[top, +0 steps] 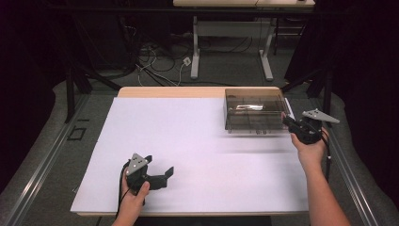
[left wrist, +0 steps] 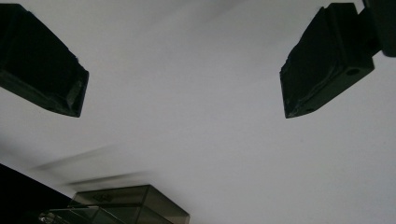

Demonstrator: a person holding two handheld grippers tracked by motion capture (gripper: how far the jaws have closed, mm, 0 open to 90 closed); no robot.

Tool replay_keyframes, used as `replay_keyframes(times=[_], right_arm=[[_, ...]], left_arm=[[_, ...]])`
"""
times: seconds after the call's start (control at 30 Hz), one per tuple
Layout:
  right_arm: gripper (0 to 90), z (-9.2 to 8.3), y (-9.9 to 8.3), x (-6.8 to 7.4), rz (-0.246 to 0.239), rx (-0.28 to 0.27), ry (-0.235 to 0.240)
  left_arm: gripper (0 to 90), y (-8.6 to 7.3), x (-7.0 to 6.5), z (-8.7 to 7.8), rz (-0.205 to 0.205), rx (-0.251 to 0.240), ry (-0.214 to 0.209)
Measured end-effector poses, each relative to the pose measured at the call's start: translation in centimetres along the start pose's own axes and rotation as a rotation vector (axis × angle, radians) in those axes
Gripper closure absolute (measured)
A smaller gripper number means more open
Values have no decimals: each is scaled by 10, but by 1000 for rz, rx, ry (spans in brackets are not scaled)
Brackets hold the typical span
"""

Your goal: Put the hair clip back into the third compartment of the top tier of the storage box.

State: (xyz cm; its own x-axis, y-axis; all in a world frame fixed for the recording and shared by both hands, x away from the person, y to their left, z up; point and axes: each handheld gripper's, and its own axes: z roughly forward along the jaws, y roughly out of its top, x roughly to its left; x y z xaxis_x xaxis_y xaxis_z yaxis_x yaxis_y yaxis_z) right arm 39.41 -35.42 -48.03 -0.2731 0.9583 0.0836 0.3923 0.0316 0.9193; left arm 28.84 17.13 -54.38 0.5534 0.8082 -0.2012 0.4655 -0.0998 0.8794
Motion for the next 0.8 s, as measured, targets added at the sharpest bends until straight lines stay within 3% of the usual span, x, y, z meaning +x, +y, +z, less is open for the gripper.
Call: replay_keyframes(times=[0.33, 0.4, 0.8], right_arm=[[854, 8, 2, -2, 3, 9, -22], [854, 9, 3, -3, -14, 27, -17], [854, 19, 2, -4, -6, 63, -25]], left_arm=[[12, 0, 0, 0, 1, 2, -1], [12, 0, 0, 0, -2, 4, -1], [12, 0, 0, 1, 2, 3, -3]])
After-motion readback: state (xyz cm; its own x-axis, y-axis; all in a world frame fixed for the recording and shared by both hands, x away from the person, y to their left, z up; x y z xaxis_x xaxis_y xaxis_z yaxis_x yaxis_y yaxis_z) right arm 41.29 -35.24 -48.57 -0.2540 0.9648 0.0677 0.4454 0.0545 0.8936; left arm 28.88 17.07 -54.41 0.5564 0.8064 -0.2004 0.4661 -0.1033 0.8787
